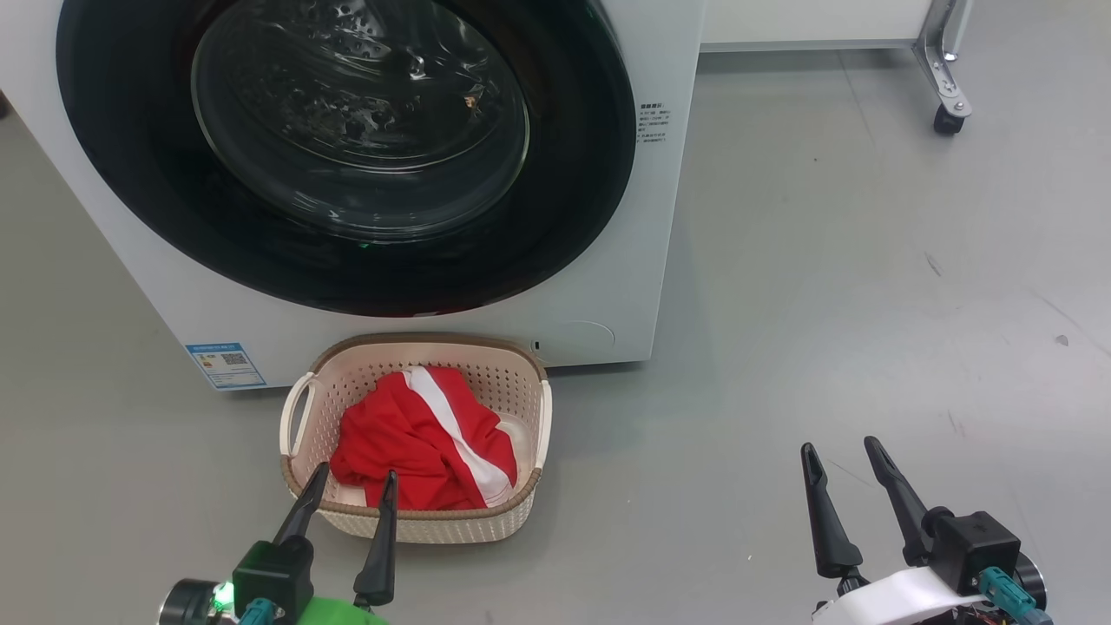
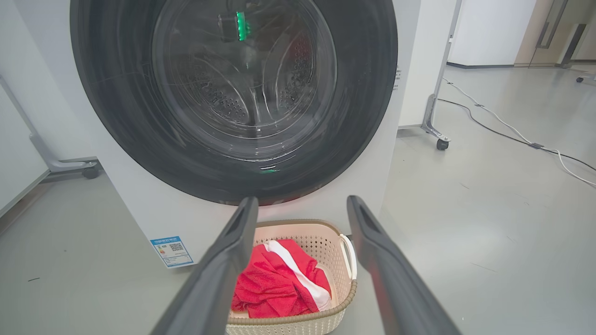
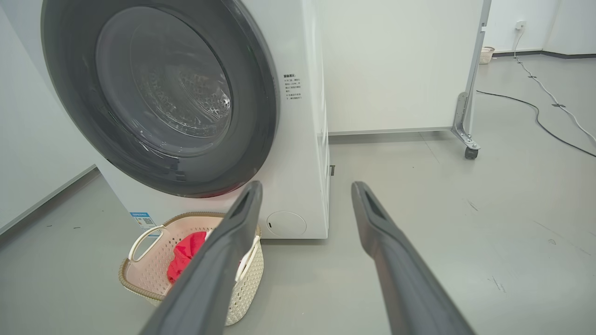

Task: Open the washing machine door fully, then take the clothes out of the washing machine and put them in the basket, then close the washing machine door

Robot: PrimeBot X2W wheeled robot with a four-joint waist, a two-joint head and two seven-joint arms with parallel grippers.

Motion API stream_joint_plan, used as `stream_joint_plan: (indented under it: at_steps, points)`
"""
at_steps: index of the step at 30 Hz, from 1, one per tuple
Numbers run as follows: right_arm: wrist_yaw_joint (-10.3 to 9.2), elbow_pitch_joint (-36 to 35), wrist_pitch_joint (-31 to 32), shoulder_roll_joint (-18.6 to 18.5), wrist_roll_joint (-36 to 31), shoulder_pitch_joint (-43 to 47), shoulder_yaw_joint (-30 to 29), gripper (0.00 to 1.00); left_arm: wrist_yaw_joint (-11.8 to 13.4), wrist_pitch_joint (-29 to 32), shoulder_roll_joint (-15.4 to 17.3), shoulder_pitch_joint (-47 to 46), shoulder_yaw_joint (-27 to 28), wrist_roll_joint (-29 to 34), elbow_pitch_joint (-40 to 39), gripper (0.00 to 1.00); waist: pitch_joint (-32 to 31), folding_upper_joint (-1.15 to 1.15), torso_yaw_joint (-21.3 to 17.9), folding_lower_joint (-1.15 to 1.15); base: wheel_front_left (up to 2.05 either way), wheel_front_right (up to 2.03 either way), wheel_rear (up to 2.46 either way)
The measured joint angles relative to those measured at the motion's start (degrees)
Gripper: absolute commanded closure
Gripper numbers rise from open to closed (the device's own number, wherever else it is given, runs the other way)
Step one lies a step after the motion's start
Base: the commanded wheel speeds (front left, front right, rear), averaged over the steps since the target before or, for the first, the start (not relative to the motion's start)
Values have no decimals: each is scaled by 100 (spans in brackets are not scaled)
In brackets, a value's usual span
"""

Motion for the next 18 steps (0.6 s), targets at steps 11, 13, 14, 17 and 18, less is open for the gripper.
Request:
stream_joint_plan:
  at_steps: [11, 13, 14, 17, 18]
  points:
    - [3, 233, 3, 47, 24, 72, 16, 100, 0, 2, -40, 75, -78, -3, 234, 100, 16, 0, 9, 0, 0, 0, 0]
    - [7, 232, 3, 49, 85, 113, 19, 100, 0, 2, -42, 122, -76, -70, 234, 100, 14, 0, 8, 0, 0, 0, 0]
    - [8, 229, 3, 49, 132, 114, 21, 100, -1, 2, -42, 130, -74, -112, 234, 100, 12, 0, 6, 0, 0, 0, 0]
    - [22, 194, 3, 49, 278, 122, 27, 100, -47, 4, -44, 130, -71, -303, 219, 100, 7, 0, 3, 0, 0, 0, 0]
    - [23, 185, 3, 49, 341, 125, 31, 100, -52, 8, -44, 130, -70, -376, 212, 100, 6, 0, 2, 0, 0, 0, 0]
